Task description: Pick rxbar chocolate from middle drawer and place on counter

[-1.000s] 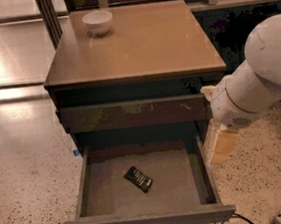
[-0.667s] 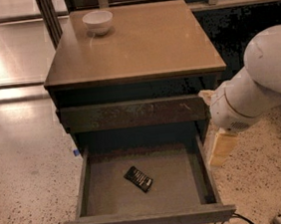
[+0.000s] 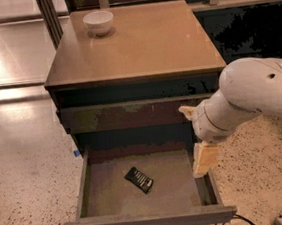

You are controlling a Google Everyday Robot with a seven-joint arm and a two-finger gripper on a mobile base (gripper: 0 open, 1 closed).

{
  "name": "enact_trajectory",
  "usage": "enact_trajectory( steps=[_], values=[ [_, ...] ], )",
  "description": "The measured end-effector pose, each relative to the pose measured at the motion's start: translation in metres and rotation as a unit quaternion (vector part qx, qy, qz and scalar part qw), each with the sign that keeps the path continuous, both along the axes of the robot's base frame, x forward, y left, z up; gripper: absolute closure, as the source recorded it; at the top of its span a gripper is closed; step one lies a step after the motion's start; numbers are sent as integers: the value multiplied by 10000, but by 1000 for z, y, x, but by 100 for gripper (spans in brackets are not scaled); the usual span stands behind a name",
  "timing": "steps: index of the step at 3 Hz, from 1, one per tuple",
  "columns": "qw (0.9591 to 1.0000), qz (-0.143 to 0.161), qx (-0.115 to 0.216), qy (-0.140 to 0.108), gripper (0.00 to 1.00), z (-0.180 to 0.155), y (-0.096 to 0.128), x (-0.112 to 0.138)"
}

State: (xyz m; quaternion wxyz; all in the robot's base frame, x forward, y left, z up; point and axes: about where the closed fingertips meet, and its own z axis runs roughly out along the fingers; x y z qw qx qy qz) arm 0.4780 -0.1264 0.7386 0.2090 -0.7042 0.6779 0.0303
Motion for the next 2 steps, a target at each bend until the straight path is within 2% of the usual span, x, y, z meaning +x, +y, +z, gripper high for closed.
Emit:
enact_trajectory(
  steps=[1,2],
  values=[
    [9994,338,112,-2,0,-34,16,6],
    [9982,597,26,81,0,-76,31,3]
  ],
)
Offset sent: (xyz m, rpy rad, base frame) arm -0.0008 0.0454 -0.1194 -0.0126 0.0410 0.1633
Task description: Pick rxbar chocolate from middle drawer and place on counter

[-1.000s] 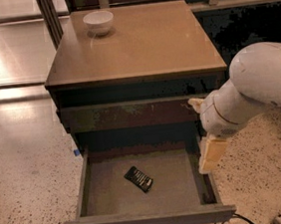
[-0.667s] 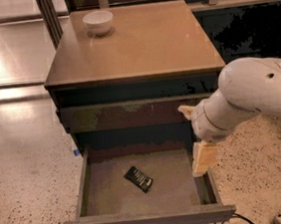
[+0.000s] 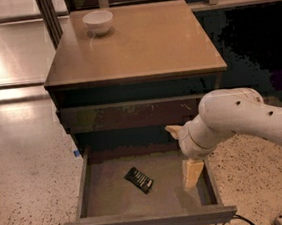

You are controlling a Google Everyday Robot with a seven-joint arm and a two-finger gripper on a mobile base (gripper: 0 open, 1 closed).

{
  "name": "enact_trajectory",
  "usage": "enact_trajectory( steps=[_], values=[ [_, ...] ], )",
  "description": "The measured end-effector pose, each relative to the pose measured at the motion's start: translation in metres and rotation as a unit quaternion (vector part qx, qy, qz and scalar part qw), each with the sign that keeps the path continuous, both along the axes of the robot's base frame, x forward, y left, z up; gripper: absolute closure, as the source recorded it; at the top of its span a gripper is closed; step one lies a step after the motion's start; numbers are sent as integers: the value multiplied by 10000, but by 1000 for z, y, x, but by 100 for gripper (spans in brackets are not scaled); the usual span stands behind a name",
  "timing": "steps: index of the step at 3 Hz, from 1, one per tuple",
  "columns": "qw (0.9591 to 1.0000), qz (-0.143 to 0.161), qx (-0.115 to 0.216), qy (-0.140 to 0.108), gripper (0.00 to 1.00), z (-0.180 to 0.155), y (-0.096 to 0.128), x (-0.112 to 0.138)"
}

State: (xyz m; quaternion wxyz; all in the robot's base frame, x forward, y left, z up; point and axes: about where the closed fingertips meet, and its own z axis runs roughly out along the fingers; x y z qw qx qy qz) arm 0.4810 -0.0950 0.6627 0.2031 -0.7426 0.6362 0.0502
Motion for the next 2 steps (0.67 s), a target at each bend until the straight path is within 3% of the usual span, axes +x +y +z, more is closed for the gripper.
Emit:
enact_trajectory(
  steps=[2],
  values=[
    [10000,-1,51,16,0,-7,2,1]
  ],
)
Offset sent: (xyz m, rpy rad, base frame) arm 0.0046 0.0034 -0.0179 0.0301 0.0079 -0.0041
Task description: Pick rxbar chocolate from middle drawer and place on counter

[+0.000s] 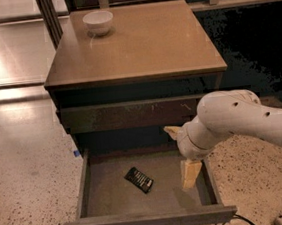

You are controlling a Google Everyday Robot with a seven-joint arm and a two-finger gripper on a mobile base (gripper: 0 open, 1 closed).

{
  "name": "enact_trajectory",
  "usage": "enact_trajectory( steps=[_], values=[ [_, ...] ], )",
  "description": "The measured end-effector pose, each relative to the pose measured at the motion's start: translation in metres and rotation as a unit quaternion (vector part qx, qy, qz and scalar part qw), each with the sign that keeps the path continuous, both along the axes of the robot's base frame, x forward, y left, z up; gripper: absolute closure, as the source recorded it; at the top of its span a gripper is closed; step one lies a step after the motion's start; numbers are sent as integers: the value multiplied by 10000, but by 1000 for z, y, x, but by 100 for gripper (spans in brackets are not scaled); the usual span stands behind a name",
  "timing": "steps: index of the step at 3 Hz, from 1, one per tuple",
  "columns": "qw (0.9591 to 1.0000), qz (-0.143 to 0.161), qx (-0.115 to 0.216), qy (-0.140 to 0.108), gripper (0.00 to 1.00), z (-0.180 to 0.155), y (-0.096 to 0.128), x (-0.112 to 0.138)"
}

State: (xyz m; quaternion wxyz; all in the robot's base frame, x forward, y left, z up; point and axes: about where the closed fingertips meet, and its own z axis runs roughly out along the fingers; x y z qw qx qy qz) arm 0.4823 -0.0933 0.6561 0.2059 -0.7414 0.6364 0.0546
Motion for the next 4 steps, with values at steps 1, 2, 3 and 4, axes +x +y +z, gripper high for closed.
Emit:
enact_trajectory(
  steps=[1,2,3,4],
  values=[
    [10000,10,-3,11,0,-23,12,10],
    [10000,-7,54,-8,0,-48,37,23],
    [9999,-116,106,-7,0,-75,62,37],
    [9990,-347,270,118,0,-110,82,45]
  ],
)
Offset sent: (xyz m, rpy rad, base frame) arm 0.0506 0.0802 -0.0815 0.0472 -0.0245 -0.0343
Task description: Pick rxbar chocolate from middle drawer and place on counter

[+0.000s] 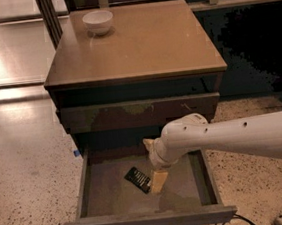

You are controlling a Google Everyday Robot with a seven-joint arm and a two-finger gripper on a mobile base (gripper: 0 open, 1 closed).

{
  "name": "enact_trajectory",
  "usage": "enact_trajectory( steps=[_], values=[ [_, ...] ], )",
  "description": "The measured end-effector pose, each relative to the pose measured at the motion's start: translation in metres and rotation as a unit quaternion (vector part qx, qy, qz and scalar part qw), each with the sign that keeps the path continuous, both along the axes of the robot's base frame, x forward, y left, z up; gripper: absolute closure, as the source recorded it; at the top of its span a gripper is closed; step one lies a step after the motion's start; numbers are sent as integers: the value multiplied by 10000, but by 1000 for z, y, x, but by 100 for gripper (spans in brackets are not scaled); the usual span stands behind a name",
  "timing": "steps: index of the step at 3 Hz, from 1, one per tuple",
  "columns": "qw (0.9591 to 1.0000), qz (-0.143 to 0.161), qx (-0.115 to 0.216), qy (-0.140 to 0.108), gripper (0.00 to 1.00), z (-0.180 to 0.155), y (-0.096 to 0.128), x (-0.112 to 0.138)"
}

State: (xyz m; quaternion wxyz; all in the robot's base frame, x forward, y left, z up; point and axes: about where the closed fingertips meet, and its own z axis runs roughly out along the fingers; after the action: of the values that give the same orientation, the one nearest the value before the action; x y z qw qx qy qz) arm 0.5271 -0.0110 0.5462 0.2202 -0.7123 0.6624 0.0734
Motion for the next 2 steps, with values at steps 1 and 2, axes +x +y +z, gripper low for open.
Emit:
enact_trajectory(
  steps=[1,2],
  values=[
    [10000,0,0,0,0,0,0,0],
    [9999,-84,30,55,0,-18,7,3]
  ],
)
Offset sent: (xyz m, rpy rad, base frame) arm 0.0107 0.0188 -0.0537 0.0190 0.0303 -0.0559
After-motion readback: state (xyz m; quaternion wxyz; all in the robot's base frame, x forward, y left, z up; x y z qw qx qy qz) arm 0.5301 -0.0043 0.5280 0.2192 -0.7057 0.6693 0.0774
